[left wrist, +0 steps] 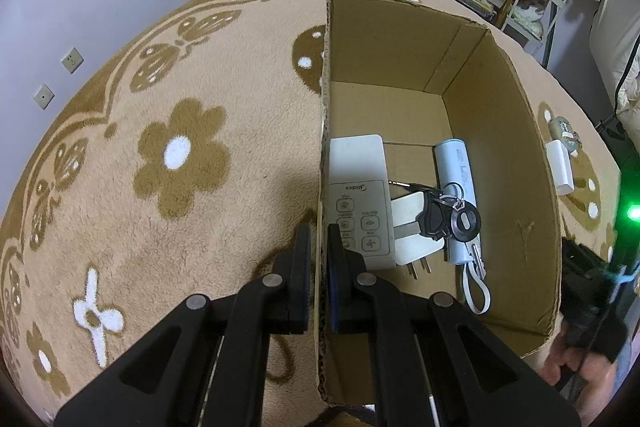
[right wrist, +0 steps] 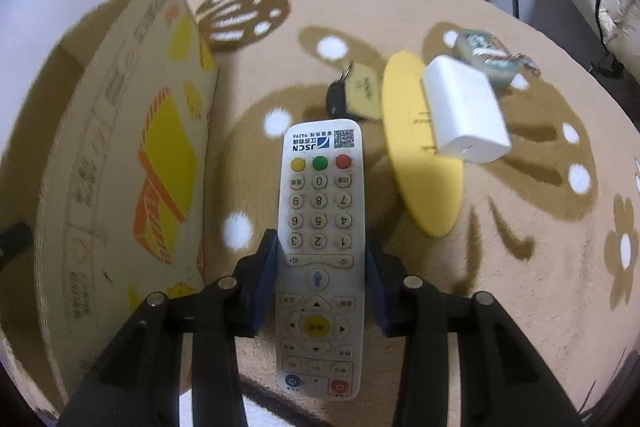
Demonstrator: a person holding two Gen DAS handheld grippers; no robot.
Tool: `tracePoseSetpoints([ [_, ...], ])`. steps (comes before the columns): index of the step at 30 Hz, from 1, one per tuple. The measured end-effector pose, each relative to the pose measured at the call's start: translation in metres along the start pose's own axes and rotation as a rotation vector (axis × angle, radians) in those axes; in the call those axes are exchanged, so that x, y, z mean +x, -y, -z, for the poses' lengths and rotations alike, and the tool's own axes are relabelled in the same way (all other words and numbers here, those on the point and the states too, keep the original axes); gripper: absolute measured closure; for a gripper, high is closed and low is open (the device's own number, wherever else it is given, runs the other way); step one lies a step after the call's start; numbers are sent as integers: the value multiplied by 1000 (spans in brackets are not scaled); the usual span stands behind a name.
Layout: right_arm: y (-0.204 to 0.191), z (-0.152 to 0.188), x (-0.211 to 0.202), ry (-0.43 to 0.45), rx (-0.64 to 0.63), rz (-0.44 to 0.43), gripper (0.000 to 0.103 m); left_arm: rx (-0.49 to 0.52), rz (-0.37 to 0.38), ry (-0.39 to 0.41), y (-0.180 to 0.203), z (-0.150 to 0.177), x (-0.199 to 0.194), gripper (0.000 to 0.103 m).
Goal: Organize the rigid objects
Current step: 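Lift the white button remote into the box and release it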
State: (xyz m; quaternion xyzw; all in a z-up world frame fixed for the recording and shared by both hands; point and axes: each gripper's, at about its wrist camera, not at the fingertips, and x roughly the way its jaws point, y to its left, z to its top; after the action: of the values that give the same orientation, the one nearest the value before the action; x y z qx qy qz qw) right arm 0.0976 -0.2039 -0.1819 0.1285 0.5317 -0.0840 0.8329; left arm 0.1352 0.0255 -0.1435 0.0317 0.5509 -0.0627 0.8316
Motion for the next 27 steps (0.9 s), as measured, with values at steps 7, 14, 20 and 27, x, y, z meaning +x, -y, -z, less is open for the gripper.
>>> tracePoseSetpoints([
  [7, 5, -16, -24, 76, 36, -50, 59, 0, 0, 0, 0, 0, -1, 96],
  [14, 2, -34, -57, 156, 67, -136, 59, 0, -1, 1, 0, 1, -1, 95],
  [20, -15, -45, -89, 239, 37, -190, 59, 0, 0, 1, 0, 1, -1, 95],
  [27, -36, -48, -110, 291, 10, -266, 59, 1, -1, 1, 0, 1, -1, 95],
])
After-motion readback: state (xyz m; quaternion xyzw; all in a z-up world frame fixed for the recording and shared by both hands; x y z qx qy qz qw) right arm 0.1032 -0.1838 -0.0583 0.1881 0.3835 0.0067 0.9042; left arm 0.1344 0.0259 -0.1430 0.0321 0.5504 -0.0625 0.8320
